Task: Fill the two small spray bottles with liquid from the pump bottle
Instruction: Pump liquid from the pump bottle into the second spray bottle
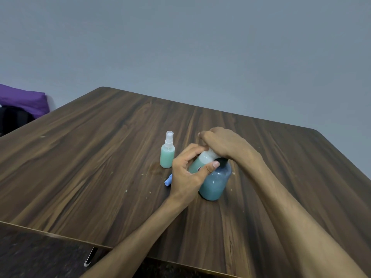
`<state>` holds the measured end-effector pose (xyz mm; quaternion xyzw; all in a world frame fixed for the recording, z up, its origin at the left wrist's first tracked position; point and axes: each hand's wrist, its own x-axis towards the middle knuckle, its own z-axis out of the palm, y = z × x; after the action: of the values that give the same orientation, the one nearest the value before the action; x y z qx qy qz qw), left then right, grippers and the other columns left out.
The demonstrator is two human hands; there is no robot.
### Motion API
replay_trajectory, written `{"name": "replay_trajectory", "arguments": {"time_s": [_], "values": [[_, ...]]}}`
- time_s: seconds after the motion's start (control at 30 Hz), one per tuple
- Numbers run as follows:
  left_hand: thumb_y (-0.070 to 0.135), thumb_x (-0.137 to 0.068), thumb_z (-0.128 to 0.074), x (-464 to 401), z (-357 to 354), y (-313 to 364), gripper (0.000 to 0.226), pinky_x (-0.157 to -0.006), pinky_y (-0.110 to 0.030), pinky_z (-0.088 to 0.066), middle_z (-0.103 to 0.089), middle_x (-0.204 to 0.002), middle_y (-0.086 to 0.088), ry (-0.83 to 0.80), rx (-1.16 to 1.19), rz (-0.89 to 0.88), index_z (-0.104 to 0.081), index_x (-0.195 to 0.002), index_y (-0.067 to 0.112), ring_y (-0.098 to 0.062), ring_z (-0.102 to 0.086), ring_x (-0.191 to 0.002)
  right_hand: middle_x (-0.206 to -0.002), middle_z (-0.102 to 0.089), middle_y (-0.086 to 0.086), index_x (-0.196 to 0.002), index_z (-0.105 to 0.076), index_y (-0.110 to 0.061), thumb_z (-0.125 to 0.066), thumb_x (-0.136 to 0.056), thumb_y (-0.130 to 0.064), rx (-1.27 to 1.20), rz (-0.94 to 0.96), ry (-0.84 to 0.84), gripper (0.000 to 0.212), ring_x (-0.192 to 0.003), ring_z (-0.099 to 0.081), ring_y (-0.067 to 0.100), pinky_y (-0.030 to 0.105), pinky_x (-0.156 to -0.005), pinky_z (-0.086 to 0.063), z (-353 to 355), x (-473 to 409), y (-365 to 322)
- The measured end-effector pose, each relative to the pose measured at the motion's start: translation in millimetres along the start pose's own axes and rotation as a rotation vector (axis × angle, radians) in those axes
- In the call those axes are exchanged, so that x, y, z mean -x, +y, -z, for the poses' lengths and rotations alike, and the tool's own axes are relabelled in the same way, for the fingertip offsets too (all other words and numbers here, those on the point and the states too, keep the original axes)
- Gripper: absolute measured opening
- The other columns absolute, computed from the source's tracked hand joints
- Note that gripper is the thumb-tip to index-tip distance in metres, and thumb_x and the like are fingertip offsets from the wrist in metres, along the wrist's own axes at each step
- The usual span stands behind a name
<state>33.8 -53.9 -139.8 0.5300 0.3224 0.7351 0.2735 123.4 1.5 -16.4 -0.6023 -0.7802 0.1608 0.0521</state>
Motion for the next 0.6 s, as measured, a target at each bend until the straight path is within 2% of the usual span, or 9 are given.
{"name": "replay_trajectory", "arguments": {"time_s": [0.1,0.2,0.3,0.4,0.5,0.6], "values": [[0.013,-0.083,-0.082,0.3,0.2,2.6,0.018,-0.085,-0.037,-0.056,-0.070,-0.094,-0.003,-0.003,-0.001,-0.038,-0.074,-0.099,0.009,-0.021,-0.068,-0.092,-0.096,-0.068,0.002,-0.088,-0.064,-0.021,-0.037,-0.095,-0.054,-0.073,-0.021,0.062,0.043,-0.088,-0.063,0.024,0.048,-0.086,-0.049,5.0,3.2,-2.8],[0.017,-0.083,-0.082,-0.3,-0.1,-1.2,0.022,-0.086,-0.042,-0.057,-0.071,-0.095,-0.008,0.000,-0.013,-0.007,-0.074,-0.099,0.004,-0.026,-0.069,-0.093,-0.107,-0.070,0.006,-0.092,-0.065,-0.020,-0.033,-0.089,-0.049,-0.035,-0.025,0.022,0.043,-0.089,-0.062,0.025,0.046,-0.080,-0.047,0.8,-0.7,-0.1],[0.016,-0.084,-0.082,0.9,0.9,0.6,0.021,-0.087,-0.040,-0.057,-0.071,-0.096,-0.007,-0.001,-0.023,-0.009,-0.075,-0.100,0.006,-0.025,-0.069,-0.094,-0.098,-0.069,0.003,-0.093,-0.065,-0.018,-0.041,-0.097,-0.045,-0.041,-0.043,0.038,0.037,-0.088,-0.063,0.024,0.042,-0.073,-0.042,3.4,4.2,0.9],[0.008,-0.083,-0.082,0.5,-0.5,3.6,0.018,-0.088,-0.030,-0.054,-0.072,-0.097,-0.004,-0.010,-0.024,-0.031,-0.075,-0.100,0.010,-0.019,-0.069,-0.095,-0.097,-0.067,0.004,-0.091,-0.065,-0.020,-0.040,-0.096,-0.049,-0.088,-0.040,0.072,0.039,-0.088,-0.062,0.024,0.044,-0.078,-0.044,4.5,3.0,0.9],[0.008,-0.083,-0.081,-0.2,0.1,1.4,0.018,-0.087,-0.033,-0.055,-0.071,-0.095,-0.008,-0.014,-0.019,0.000,-0.075,-0.100,0.004,-0.020,-0.068,-0.093,-0.104,-0.069,0.005,-0.089,-0.064,-0.023,-0.032,-0.084,-0.052,-0.051,-0.019,0.018,0.044,-0.088,-0.061,0.025,0.045,-0.078,-0.045,-2.1,-3.0,-0.8],[0.013,-0.084,-0.081,0.7,0.5,1.6,0.017,-0.087,-0.035,-0.055,-0.071,-0.096,-0.004,-0.016,-0.004,-0.019,-0.075,-0.100,0.009,-0.021,-0.069,-0.094,-0.096,-0.069,0.003,-0.087,-0.064,-0.021,-0.040,-0.094,-0.055,-0.096,-0.028,0.054,0.042,-0.088,-0.064,0.026,0.046,-0.082,-0.048,3.6,1.7,-0.8]]}}
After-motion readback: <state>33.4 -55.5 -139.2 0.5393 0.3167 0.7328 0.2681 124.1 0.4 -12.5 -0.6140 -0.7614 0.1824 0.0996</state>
